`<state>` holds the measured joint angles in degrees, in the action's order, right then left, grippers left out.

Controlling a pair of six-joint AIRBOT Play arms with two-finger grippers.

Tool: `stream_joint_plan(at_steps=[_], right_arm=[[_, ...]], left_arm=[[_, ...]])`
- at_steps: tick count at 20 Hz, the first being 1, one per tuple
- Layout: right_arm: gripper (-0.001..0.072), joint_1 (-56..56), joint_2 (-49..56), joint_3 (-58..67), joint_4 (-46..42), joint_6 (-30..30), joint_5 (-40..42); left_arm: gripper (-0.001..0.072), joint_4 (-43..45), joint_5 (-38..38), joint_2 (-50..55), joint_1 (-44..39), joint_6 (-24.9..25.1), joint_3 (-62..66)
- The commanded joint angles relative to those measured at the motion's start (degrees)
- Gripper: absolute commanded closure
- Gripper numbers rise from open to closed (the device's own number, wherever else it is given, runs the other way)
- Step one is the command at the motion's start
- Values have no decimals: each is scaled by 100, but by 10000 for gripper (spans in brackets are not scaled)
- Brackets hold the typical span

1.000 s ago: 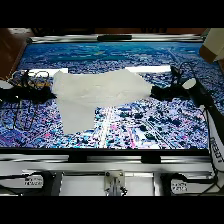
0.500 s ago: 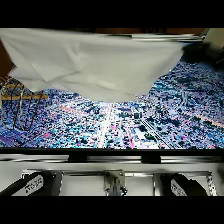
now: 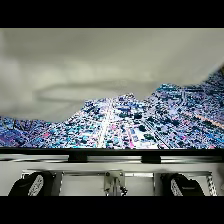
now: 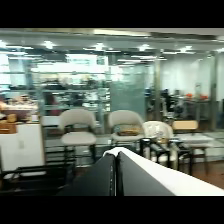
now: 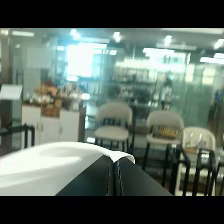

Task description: Fold the shirts.

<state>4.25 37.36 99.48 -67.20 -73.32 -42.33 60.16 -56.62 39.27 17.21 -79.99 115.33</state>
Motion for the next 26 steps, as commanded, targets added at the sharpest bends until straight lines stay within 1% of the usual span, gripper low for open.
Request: stream_joint_plan(at_steps=[1,5,7,9,11,12,14,15,17,19,20,22,24,26], right_arm=[[677,-2,-367,122,-647,-470,-459],[677,-2,-90,120,-894,-573,-1504],[677,-2,341,109,-992,-573,-2297],[676,-2,940,-87,-1027,-575,-2868],[676,-4,1617,-588,-1014,-575,-3161],[676,-4,1954,-920,-979,-573,-3145],[675,-7,2702,-1622,-859,-555,-2645],[675,-9,3139,-1878,-758,-503,-2194],[676,-7,4089,-1991,-529,-479,-1366],[675,-9,4927,-1991,-44,-468,-321],[676,-9,5270,-1991,297,-457,273],[675,-9,5742,-1991,938,-417,1272],[675,-9,6011,-1991,1231,-350,1928],[675,-9,6131,-1991,1231,-282,2192]], left_arm=[[681,721,-710,-323,2,-236,57],[681,719,-1598,-94,2,-236,-48],[681,671,-2164,101,0,-238,-382],[681,511,-2634,319,0,-234,-1056],[681,326,-2590,570,-4,-83,-2046],[681,280,-2455,739,-4,76,-2601],[681,278,-1893,1193,-35,151,-3639],[681,256,-1517,1491,-90,151,-4054],[681,-190,-638,2312,-284,151,-4590],[680,-525,313,3274,-566,197,-4592],[681,-638,848,3720,-695,330,-4520],[681,-811,1814,4572,-905,452,-4256],[681,-977,2496,5296,-1058,452,-3888],[681,-1032,2874,5862,-1172,452,-3471]])
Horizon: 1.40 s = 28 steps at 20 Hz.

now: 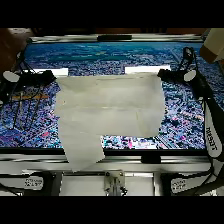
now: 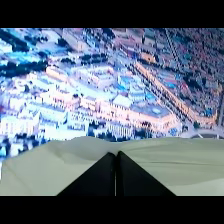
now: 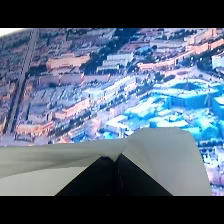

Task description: Fold the shirts.

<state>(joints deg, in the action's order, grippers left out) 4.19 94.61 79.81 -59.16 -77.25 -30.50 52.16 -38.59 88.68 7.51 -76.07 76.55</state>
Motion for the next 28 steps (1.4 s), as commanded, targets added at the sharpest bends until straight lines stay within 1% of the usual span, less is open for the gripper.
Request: stream_joint_plan(at_steps=[1,4,6,7,9,13,15,17,20,23,28], right_arm=[[675,-2,433,-24,424,153,1025],[675,-2,452,-24,422,170,992],[675,0,444,-24,420,168,817],[675,7,433,-24,372,168,588],[674,28,337,-24,-79,162,-63],[674,28,52,-24,-671,15,-1296],[674,28,-24,-24,-1047,-254,-1832],[675,28,-26,-24,-1255,-385,-2374],[675,-2,-17,-26,-1655,-560,-2914],[675,-2,-13,-26,-1849,-739,-3123],[674,-2,83,-72,-1825,-872,-3521]], left_arm=[[680,-232,1193,1132,-245,61,601],[681,-232,1318,1526,-367,61,1021],[680,-179,1064,1547,-396,74,1038],[681,-144,763,1517,-361,162,1038],[681,13,-153,1421,-243,382,1038],[681,973,-2269,1314,-96,382,1038],[682,1110,-2820,1300,-76,382,1038],[682,1110,-2949,1198,-68,382,1038],[682,1104,-3045,1099,-17,341,1036],[682,1088,-3493,1172,-7,328,994],[681,1093,-3515,1169,13,186,717]])
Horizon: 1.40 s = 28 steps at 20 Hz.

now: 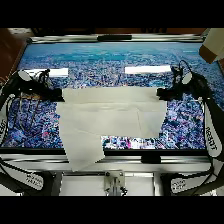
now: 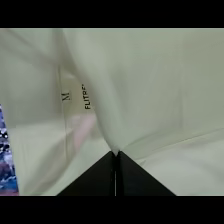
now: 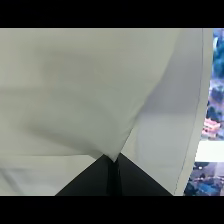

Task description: Fold the shirts.

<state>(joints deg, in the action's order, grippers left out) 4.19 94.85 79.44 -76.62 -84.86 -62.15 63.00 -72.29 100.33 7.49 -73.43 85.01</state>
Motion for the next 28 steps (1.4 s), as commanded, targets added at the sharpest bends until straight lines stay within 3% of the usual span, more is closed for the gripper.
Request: stream_joint_plan(at_steps=[1,4,5,6,7,8,10,11,12,16,21,23,28], right_arm=[[674,-2,79,-105,-37,-114,-387],[659,-2,79,-219,17,-177,-389],[499,0,61,-210,68,-177,-389],[251,0,33,-179,138,-173,-448],[220,4,-28,-131,164,-153,-566],[219,4,-138,-79,129,-109,-699],[219,4,-516,0,-138,2,-1064],[219,4,-723,0,-424,9,-1333],[219,7,-909,-2,-756,33,-1679],[205,595,-1731,-522,-404,330,-2566],[203,1338,-2813,-1779,459,522,-2614],[13,1338,-3095,-2116,455,522,-2577],[19,1338,-3174,-2420,522,496,-2608]], left_arm=[[681,9,-140,9,15,-81,-179],[670,9,-144,44,17,-227,-210],[568,7,-166,33,26,-232,-190],[401,4,-245,20,46,-291,-142],[228,4,-372,7,83,-400,-52],[160,4,-590,-13,153,-446,94],[185,2,-1141,-116,339,-444,435],[259,2,-1390,-223,450,-442,542],[284,7,-1602,-400,575,-439,540],[244,2,-1860,-1506,1047,-173,-953],[245,-535,-903,-3058,1486,695,-4135],[245,-608,-470,-3287,1497,780,-4745],[251,-745,118,-3239,1497,938,-5414]])
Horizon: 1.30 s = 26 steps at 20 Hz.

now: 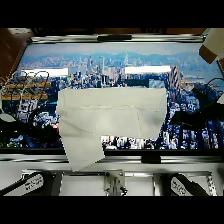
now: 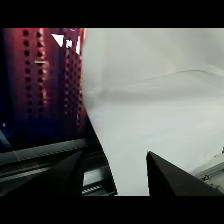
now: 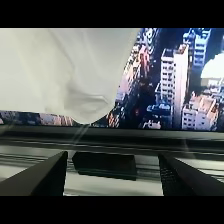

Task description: Fold the shirts.

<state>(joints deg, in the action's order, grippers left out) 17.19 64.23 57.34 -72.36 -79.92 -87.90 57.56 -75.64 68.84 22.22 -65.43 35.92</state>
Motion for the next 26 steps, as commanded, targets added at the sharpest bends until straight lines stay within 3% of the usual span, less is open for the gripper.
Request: stream_joint_plan(at_steps=[1,8,11,12,13,17,22,26], right_arm=[[20,37,-111,-247,94,-2,9],[19,-120,-111,-1121,544,33,590],[20,-667,-111,-1493,540,35,1058],[20,-855,-111,-1582,538,28,1176],[20,-1036,-111,-1670,516,13,1287],[20,-1482,-111,-1853,92,-345,1716],[21,-2168,-111,-1856,-96,-350,2149],[22,-2594,-114,-1827,-706,-800,2533]], left_arm=[[264,-258,551,-90,24,179,-588],[269,-516,964,26,-140,151,-629],[355,-531,1032,114,-424,109,-627],[535,-538,1032,107,-468,109,-623],[665,-549,1029,109,-474,111,-623],[679,-579,1012,107,-474,114,-623],[679,-579,1008,107,-474,114,-623],[679,-579,957,107,-474,111,-623]])
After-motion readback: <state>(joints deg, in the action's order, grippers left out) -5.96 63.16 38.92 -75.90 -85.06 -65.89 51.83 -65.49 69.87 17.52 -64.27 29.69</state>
